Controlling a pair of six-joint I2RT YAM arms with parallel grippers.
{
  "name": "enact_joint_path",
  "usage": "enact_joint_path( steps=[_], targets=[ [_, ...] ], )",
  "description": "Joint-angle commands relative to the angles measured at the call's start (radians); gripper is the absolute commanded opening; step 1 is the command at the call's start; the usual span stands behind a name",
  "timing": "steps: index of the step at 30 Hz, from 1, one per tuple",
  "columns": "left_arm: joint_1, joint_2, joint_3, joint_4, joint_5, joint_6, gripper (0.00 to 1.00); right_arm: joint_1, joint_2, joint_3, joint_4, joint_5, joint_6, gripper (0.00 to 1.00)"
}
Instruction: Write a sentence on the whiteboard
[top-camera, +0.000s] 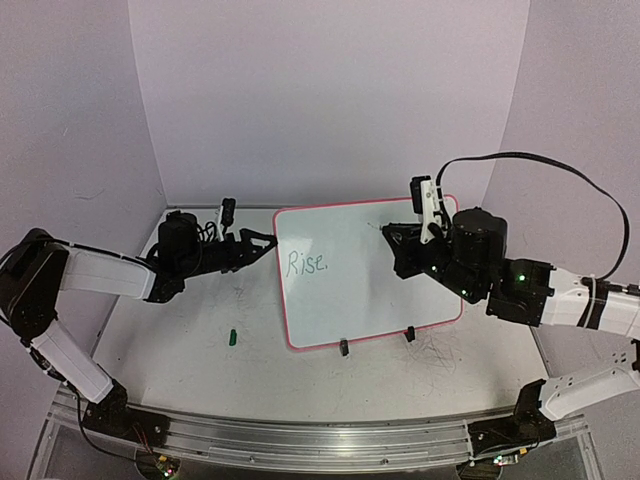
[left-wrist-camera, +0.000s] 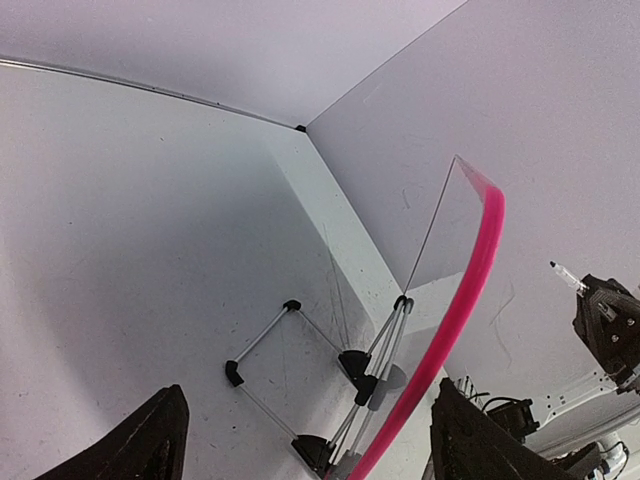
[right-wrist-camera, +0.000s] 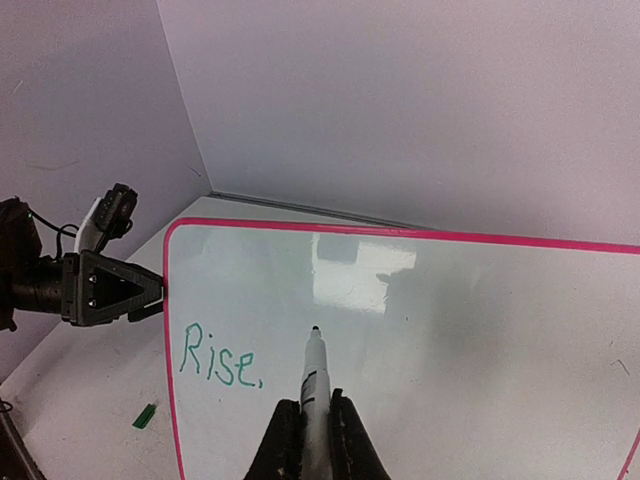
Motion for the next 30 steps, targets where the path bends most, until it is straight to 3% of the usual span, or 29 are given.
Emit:
enact_joint_path(
  steps=[1,8,17,30],
  targets=[
    [-0.006,0.019,0.059,0.011,0.01,0.026,0.84,-0.002,0.053,0.045,0.036,-0.043,-0.045,0.0],
    [-0.019,0.069,0.105,0.011,0.028,0.043,0.8,-0.002,0.149,0.102,0.053,-0.114,-0.07,0.0],
    [-0.048,0.103,0.143,0.012,0.052,0.099,0.73,-0.001,0.148,0.06,0.076,-0.064,-0.078,0.0],
    [-0.076,0.101,0.161,0.013,0.041,0.15,0.48,0.01,0.217,0.073,0.072,-0.089,-0.044,0.0]
  ],
)
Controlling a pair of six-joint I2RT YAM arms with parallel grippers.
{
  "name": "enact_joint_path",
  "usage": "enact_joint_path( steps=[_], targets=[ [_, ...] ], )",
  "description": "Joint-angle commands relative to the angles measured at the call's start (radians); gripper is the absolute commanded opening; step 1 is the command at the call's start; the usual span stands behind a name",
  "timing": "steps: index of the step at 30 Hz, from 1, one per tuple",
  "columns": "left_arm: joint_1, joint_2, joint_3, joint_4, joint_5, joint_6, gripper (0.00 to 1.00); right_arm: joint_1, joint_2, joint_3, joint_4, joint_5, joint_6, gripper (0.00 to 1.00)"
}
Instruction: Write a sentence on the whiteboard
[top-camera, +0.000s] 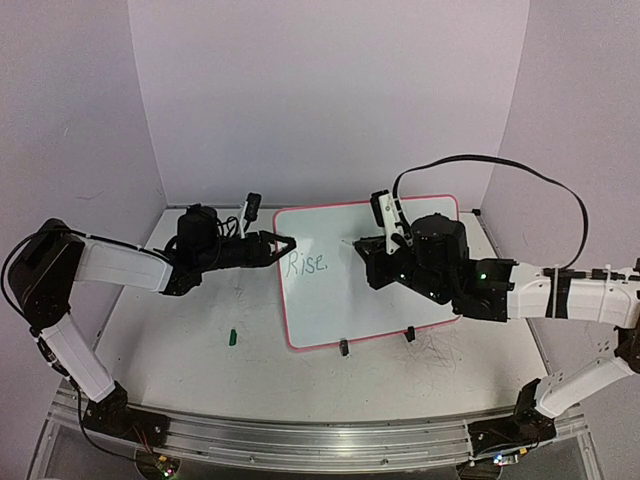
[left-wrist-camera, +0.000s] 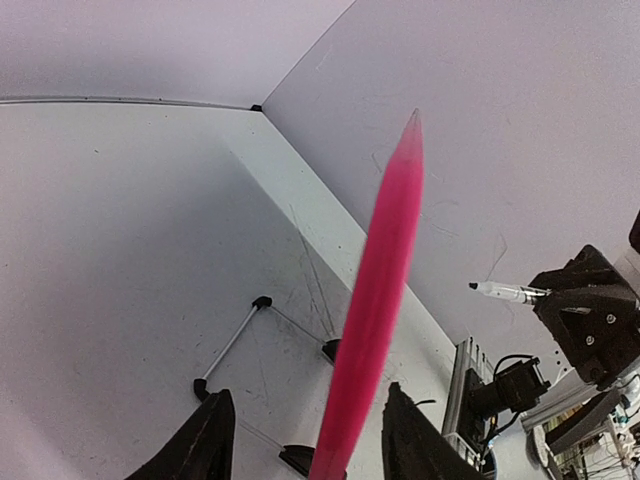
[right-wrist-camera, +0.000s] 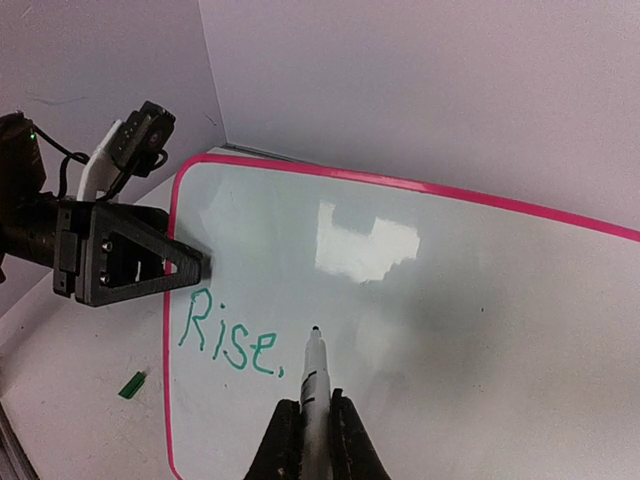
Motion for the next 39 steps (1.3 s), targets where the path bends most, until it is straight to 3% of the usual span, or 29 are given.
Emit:
enact_joint_path(
  steps=[1,10,25,39],
  targets=[
    [-0.002,-0.001,0.037,0.027,-0.01,0.032,0.47,0.005,0.036,0.027,0.018,-0.035,0.015,0.0],
    [-0.001,-0.026,0.038,0.032,-0.036,0.058,0.47,0.007,0.046,0.001,0.005,-0.046,0.041,0.0],
    [-0.002,0.003,0.047,0.052,0.031,0.108,0.1,0.006,0.054,-0.022,0.024,-0.017,0.121,0.0],
    [-0.002,0.02,0.032,0.061,0.048,0.142,0.0,0.006,0.065,-0.04,0.029,0.055,0.146,0.0]
  ],
)
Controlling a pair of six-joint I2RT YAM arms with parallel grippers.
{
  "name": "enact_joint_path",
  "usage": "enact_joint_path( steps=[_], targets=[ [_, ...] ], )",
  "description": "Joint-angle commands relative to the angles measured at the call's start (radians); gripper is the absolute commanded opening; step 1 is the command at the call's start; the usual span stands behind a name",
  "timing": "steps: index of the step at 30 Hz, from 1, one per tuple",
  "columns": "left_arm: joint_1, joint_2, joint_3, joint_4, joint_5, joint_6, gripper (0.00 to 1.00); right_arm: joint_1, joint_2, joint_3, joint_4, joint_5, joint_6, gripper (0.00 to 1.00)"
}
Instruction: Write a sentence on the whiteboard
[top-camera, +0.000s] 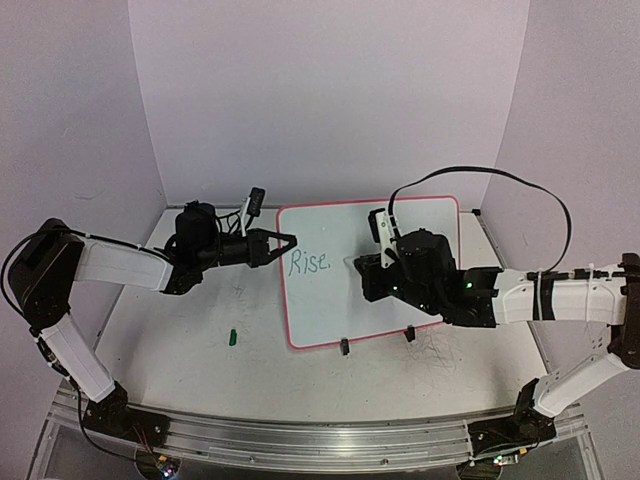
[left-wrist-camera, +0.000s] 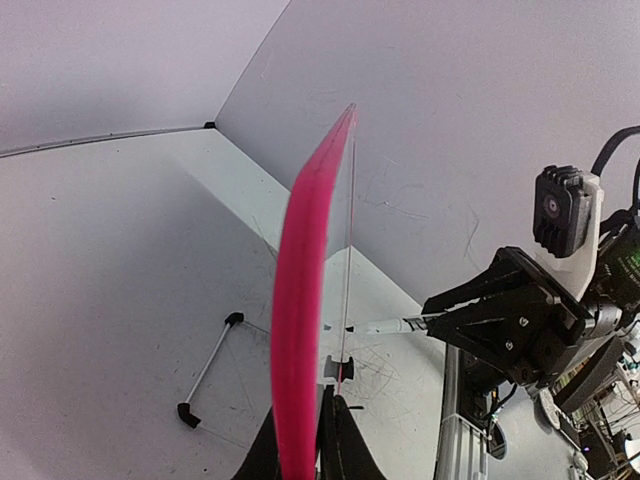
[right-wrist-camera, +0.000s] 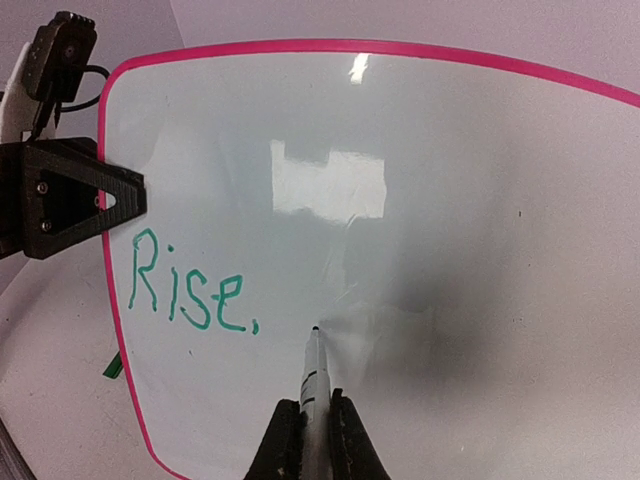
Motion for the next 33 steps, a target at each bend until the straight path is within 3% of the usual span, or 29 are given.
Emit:
enact_joint_path(
  steps=[1,33],
  targets=[
    [0.002,0.02,0.021,-0.001,-0.035,0.047,0.0,0.006,0.002,0.004,0.037,0.031,0.017,0.0],
    [0.002,0.017,0.031,0.005,-0.022,0.036,0.0,0.01,0.024,-0.004,0.075,0.024,0.003,0.0]
  ],
)
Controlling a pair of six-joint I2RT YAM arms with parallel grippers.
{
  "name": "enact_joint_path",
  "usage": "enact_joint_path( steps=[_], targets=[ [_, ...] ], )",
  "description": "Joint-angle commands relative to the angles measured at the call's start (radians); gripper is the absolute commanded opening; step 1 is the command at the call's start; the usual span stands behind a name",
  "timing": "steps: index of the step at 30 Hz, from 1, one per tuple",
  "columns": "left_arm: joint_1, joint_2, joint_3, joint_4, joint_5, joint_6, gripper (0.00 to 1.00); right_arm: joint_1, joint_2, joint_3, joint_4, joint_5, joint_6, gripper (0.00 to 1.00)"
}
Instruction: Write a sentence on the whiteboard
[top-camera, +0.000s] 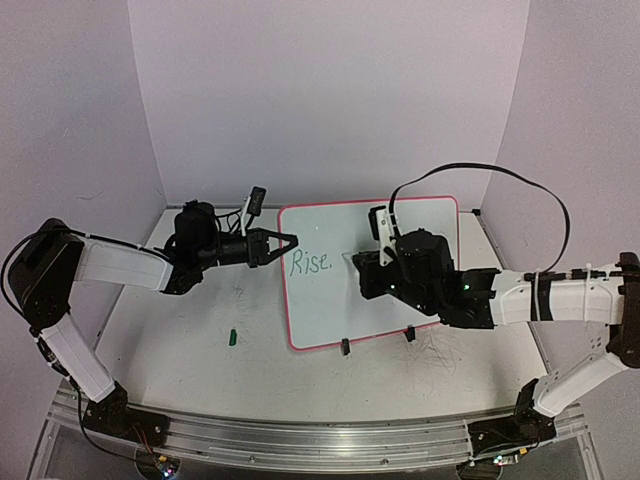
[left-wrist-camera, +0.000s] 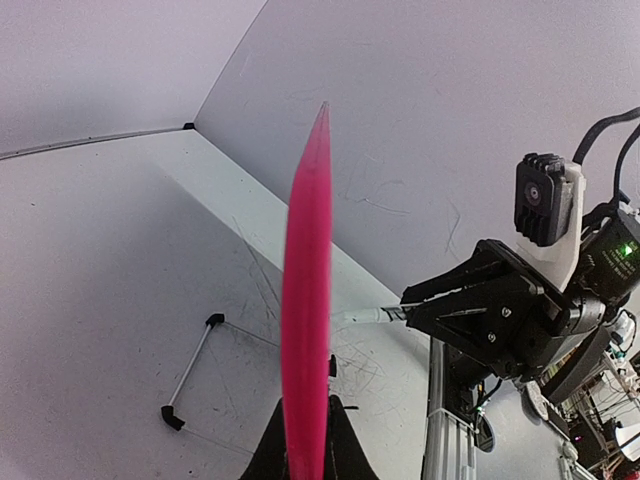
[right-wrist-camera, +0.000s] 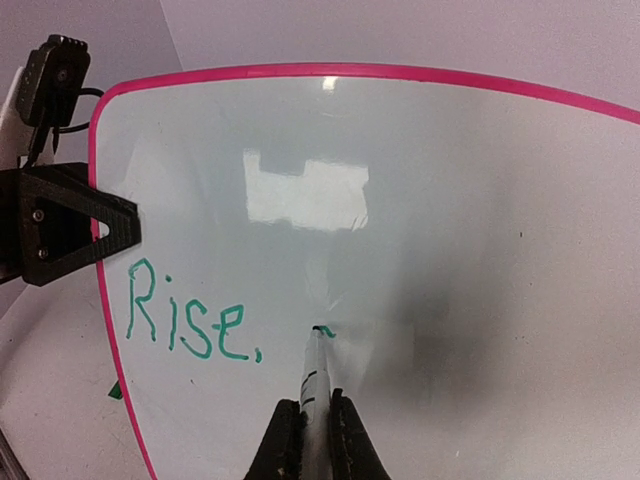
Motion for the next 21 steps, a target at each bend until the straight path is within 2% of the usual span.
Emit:
enact_joint_path(
  steps=[1,13,21],
  targets=[
    [0.002,0.018,0.032,-0.019,-0.071,0.045,0.0,0.008,0.013,-0.005,0.022,-0.015,-0.004,0.0],
    [0.002,0.015,0.026,-0.018,-0.072,0.039,0.0,0.018,0.035,-0.021,-0.011,-0.034,0.006,0.0],
    [0.002,0.012,0.026,-0.018,-0.07,0.038,0.0,0.018,0.011,-0.04,-0.049,0.042,0.032,0.0]
  ],
)
